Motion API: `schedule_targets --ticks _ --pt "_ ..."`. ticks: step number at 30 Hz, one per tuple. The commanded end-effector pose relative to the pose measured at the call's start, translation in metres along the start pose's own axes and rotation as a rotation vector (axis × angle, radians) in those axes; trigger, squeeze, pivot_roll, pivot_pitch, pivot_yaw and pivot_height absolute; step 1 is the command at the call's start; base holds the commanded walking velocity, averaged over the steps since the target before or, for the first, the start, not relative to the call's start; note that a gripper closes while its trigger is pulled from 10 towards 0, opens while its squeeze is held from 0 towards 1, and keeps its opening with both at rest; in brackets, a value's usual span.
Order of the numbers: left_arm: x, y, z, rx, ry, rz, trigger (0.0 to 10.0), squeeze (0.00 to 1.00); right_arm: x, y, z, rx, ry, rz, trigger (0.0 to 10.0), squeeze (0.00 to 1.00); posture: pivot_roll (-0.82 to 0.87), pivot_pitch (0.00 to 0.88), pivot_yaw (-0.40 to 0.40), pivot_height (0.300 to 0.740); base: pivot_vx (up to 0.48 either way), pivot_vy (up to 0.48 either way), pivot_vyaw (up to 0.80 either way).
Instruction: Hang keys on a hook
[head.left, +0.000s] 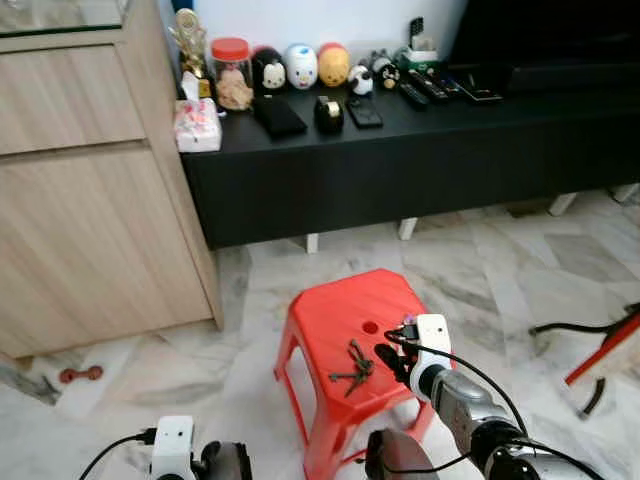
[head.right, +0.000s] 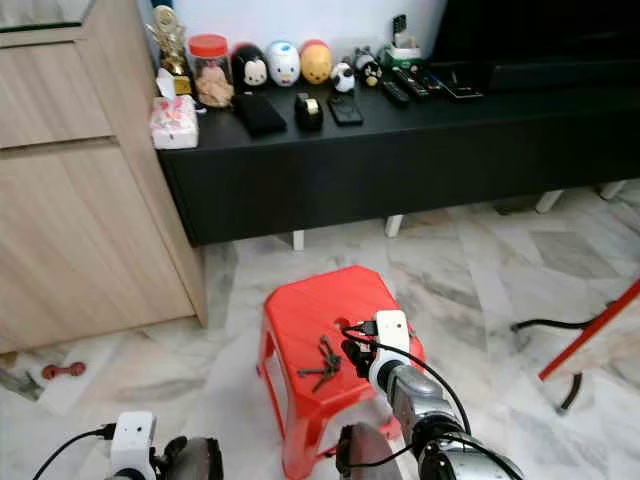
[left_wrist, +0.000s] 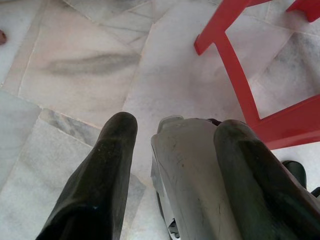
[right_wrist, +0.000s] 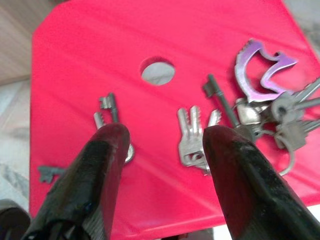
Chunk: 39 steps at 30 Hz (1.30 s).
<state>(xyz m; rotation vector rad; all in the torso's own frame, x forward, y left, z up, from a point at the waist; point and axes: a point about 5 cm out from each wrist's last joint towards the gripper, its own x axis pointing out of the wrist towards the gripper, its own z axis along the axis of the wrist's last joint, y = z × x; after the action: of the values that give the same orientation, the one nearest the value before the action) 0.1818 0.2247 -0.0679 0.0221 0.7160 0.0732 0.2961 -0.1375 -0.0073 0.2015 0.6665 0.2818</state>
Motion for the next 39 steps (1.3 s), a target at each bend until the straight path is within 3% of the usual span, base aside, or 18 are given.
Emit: schedule_targets --ticks 1,11,18,30,35,39 --pt "-0.017 -0.011 -0.046 -0.016 0.167 -0.033 10.0 0.0 0.002 0.006 -0.001 -0.02 0.01 0.025 10.0 0.0 0.08 0.171 -0.128 0.611 0.0 0.0 0.0" --pt "-0.027 -0.007 -0.058 -0.036 0.17 -0.007 10.0 0.0 0.008 0.029 0.01 -0.033 -0.014 0.154 10.0 0.0 0.1 0.2 -0.149 0.611 0.0 0.0 0.0" --pt "-0.029 -0.007 -0.062 -0.043 0.174 0.002 10.0 0.0 0.01 0.04 0.009 -0.053 0.047 0.213 10.0 0.0 0.11 0.211 -0.162 0.611 0.0 0.0 0.0" --pt "-0.034 -0.008 -0.068 -0.063 0.17 0.014 10.0 0.0 0.012 0.043 0.013 -0.047 0.054 0.215 10.0 0.0 0.12 0.233 -0.18 0.611 0.0 0.0 0.0" --pt "-0.036 -0.009 -0.07 -0.068 0.174 0.016 10.0 0.0 0.012 0.04 0.022 -0.038 -0.003 0.161 10.0 0.0 0.11 0.238 -0.188 0.611 0.0 0.0 0.0" --pt "-0.035 -0.011 -0.07 -0.072 0.176 0.016 10.0 0.0 0.012 0.042 0.016 -0.044 0.014 0.171 10.0 0.0 0.11 0.238 -0.19 0.611 0.0 0.0 0.0"
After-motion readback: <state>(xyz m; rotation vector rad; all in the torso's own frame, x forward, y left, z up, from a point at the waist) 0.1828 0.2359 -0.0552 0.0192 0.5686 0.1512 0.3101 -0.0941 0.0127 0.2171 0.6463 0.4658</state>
